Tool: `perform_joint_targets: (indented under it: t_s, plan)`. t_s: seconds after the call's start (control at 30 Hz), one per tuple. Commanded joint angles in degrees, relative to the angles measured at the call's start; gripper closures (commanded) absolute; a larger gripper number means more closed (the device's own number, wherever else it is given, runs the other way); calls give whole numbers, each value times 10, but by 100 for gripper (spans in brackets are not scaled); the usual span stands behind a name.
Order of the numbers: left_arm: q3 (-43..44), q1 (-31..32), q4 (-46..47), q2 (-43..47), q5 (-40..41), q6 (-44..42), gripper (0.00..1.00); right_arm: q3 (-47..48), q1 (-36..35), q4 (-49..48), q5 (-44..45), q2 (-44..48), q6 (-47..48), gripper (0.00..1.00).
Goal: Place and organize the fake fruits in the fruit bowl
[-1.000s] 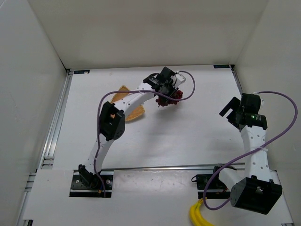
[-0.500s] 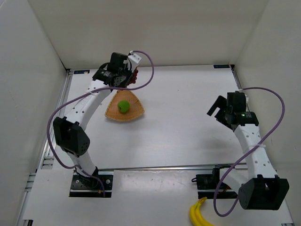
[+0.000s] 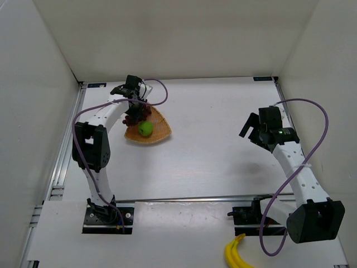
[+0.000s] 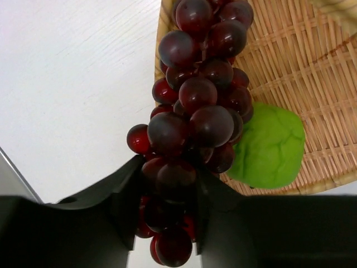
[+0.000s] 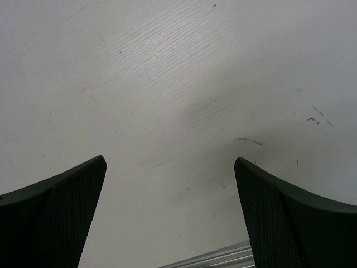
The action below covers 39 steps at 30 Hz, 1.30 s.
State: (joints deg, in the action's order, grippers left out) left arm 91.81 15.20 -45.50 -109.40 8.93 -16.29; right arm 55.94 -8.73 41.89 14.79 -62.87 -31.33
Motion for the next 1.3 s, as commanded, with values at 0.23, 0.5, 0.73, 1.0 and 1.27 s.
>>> perform_joint_targets:
  t_s: [0.23, 0.5, 0.73, 1.0, 1.27]
  plan:
    - [-4, 6, 6, 31, -45, 4, 0, 29, -4, 4, 24, 0, 6, 0]
    - [55, -11, -5, 140, 40, -13, 0, 54, -9, 4, -4, -11, 16, 0]
    - [51, -97, -5, 226, 153, -1, 0, 65, -20, 4, -27, -29, 23, 0]
    - [-186, -194, -5, 353, 179, 49, 0, 65, -31, 4, -48, -45, 23, 0]
    - [-326, -250, -5, 484, 117, 115, 0, 72, -59, 9, -60, -76, 12, 0]
